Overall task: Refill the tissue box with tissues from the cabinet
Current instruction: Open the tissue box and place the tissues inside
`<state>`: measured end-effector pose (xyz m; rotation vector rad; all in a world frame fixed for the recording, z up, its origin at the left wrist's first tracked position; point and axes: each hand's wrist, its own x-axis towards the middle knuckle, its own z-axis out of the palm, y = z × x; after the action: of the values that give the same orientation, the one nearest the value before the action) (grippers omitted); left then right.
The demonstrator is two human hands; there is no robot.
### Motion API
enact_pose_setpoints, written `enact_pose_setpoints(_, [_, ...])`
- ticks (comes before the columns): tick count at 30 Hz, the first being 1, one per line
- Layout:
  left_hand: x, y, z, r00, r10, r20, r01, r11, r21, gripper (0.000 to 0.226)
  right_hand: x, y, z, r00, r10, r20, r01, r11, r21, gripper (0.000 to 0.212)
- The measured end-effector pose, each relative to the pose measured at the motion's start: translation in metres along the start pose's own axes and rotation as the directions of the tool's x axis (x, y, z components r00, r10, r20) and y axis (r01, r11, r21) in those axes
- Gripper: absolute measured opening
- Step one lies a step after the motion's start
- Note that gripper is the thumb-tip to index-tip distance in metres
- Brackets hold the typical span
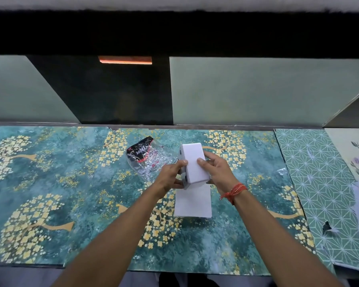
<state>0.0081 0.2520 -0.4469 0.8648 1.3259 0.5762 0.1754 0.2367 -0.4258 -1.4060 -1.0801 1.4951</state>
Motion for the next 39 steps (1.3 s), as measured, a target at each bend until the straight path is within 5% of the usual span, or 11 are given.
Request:
enact_pose_setpoints(16, [-0.001, -0.006, -0.043, 0.996, 0.055, 0.066, -0.04, 0.975, -0.219, 0.086, 0.015, -0.002, -0.013, 0.979, 0.196, 0.052, -0.202, 0.951, 0.236, 0.028])
enact_pose_setpoints(20, [0.009, 0.005, -0.04, 0.982, 0.076, -0.176, -0.114, 0.969, -0.221, 0.071, 0.024, -0.003, -0.01, 0.974, 0.192, -0.122, -0.155, 0.952, 0.263, 0.015])
enact_pose_setpoints(23, [0.028, 0.009, -0.053, 0.839, 0.159, -0.521, -0.007, 0.959, 0.282, 0.077, 0.031, 0.003, -0.016, 0.93, 0.269, -0.252, -0.154, 0.904, 0.398, 0.015])
enact_pose_setpoints(25, [0.036, 0.005, -0.063, 0.763, 0.209, -0.612, 0.228, 0.798, 0.558, 0.102, 0.033, 0.01, -0.02, 0.912, 0.314, -0.263, -0.151, 0.855, 0.496, 0.016])
enact_pose_setpoints(29, [0.045, -0.017, -0.068, 0.812, 0.167, -0.56, 0.359, 0.613, 0.704, 0.117, 0.029, 0.02, -0.025, 0.904, 0.351, -0.245, -0.166, 0.816, 0.554, 0.025])
enact_pose_setpoints(33, [0.049, -0.031, -0.055, 0.809, 0.164, -0.565, 0.445, 0.457, 0.77, 0.107, 0.024, 0.025, -0.028, 0.918, 0.338, -0.206, -0.167, 0.803, 0.572, 0.028])
enact_pose_setpoints(36, [0.035, -0.029, -0.025, 0.815, 0.322, -0.482, 0.298, 0.48, 0.825, 0.082, 0.024, 0.025, -0.031, 0.923, 0.33, -0.199, -0.162, 0.801, 0.576, 0.031])
enact_pose_setpoints(39, [0.018, -0.041, 0.019, 0.897, 0.086, -0.433, 0.285, 0.637, 0.717, 0.087, 0.024, 0.024, -0.033, 0.922, 0.335, -0.193, -0.16, 0.785, 0.598, 0.031])
